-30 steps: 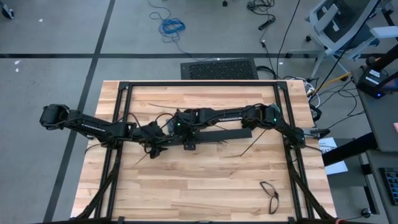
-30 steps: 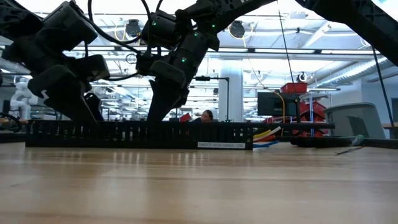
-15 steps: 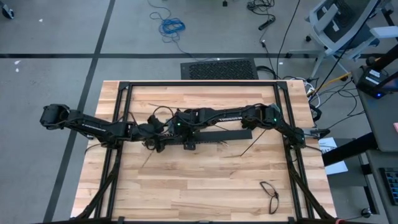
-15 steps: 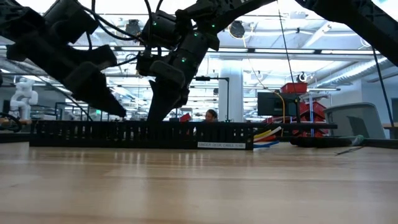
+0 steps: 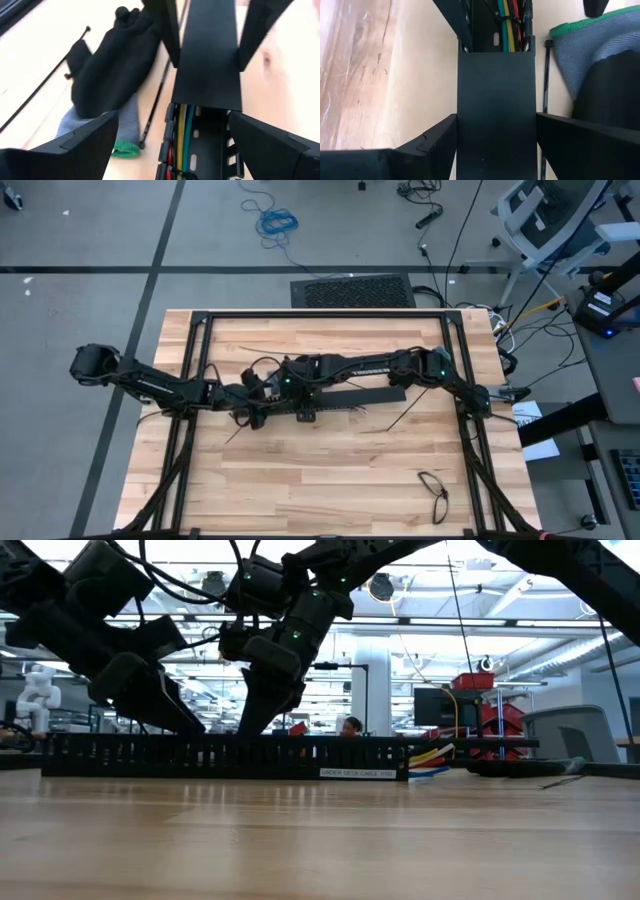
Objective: Ziptie cables
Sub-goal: Close the cable duct
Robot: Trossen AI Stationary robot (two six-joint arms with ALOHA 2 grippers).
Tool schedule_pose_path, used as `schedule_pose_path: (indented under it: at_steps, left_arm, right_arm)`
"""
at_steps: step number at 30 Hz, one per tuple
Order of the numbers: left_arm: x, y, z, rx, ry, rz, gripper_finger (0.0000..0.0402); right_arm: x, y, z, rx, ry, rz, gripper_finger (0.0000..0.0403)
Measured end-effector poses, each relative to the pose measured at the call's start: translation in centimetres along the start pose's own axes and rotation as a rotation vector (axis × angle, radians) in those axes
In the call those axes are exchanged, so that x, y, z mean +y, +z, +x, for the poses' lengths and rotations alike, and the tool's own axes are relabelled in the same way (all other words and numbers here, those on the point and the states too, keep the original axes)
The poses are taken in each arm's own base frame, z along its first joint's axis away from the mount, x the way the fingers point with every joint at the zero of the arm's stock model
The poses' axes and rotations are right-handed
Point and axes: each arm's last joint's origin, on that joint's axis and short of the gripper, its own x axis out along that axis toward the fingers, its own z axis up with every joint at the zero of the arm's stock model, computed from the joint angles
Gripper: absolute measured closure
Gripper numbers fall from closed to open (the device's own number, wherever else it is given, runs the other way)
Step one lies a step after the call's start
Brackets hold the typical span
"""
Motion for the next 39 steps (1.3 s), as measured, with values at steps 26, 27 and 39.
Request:
schedule_pose_path:
  at_steps: [26,27,39]
  left_arm:
    - [-0.9,0.3,0.2,0.01,-0.092,0.022,0.0027]
    - [-1.0,0.4,0.3,0.0,-0.092,0.019,0.0027]
    - [-1.2,0.0,1.3,0.004,-0.067,0.021,0.0081]
  right_arm:
    - [-0.5,-0.1,-0.1,0.003,-0.006,0.0,0.0163]
    - [-0.5,-0.1,-0.1,0.003,-0.006,0.0,0.0163]
    - [-0.5,-0.1,-0.1,0.003,-0.006,-0.002,0.0163]
